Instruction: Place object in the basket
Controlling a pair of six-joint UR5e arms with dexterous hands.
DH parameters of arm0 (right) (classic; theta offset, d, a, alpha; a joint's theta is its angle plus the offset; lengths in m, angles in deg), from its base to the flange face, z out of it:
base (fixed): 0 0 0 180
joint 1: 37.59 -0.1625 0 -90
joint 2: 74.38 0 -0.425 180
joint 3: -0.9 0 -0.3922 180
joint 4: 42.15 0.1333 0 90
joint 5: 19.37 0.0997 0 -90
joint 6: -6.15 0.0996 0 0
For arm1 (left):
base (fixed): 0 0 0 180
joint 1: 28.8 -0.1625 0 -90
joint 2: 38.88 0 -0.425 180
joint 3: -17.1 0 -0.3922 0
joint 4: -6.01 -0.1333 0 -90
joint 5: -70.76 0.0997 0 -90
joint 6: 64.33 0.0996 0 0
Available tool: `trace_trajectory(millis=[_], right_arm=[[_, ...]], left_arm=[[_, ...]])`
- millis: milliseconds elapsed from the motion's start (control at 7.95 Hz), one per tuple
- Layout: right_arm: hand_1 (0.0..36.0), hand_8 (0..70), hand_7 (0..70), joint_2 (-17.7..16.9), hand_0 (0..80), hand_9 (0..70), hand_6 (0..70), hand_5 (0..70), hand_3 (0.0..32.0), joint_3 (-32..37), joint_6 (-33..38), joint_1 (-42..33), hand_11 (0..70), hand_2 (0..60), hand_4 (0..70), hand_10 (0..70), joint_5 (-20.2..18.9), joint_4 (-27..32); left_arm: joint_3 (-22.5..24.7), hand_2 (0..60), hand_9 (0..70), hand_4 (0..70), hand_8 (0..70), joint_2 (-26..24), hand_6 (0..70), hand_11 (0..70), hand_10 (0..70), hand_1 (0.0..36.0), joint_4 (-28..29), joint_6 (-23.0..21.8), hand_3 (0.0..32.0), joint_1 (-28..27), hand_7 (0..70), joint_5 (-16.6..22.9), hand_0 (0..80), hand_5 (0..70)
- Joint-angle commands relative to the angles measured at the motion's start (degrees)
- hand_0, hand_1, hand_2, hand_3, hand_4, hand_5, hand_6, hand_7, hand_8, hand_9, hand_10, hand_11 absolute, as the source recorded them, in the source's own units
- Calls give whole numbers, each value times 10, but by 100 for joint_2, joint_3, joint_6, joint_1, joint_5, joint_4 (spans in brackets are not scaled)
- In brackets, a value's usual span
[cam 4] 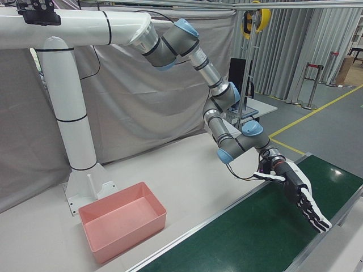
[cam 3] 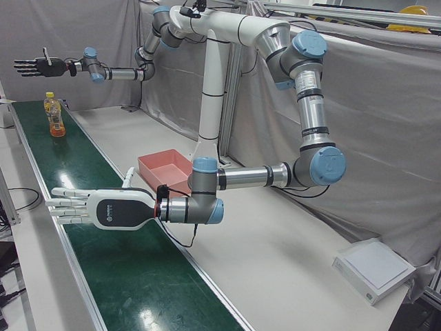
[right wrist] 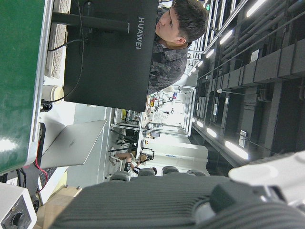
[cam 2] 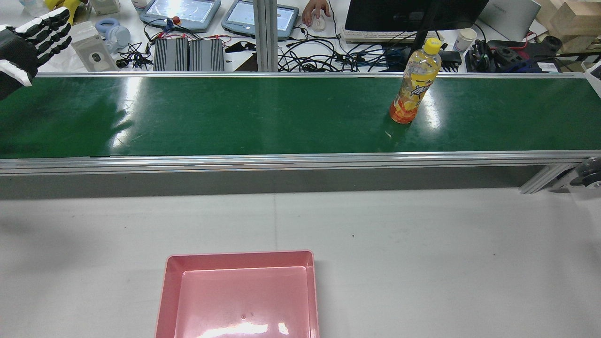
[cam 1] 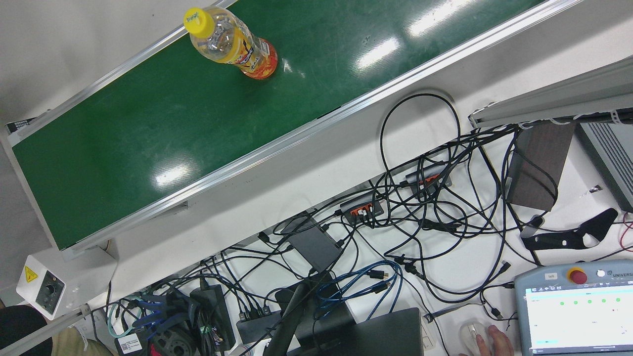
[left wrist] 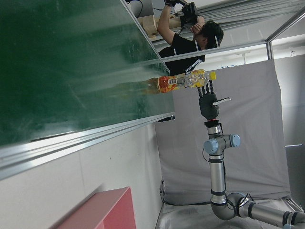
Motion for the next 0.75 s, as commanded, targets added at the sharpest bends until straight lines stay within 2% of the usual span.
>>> trace_trajectory(millis=[0, 629], right_arm=[[0, 0, 0, -3, 0, 0, 0, 0, 0, 4, 0, 0, 0, 0, 0, 0, 0, 0], [0, 0, 0, 5, 0, 0, 0, 0, 0, 13, 0, 9, 0, 0, 0, 0, 0, 0]], left_arm=[[27, 0, 0, 72, 0, 3, 0, 26, 10, 11, -14, 0, 0, 5, 0, 0, 530, 63], [123, 0, 0, 69, 0, 29, 0, 31, 13, 10, -49, 0, 2, 13, 0, -9, 530, 59]])
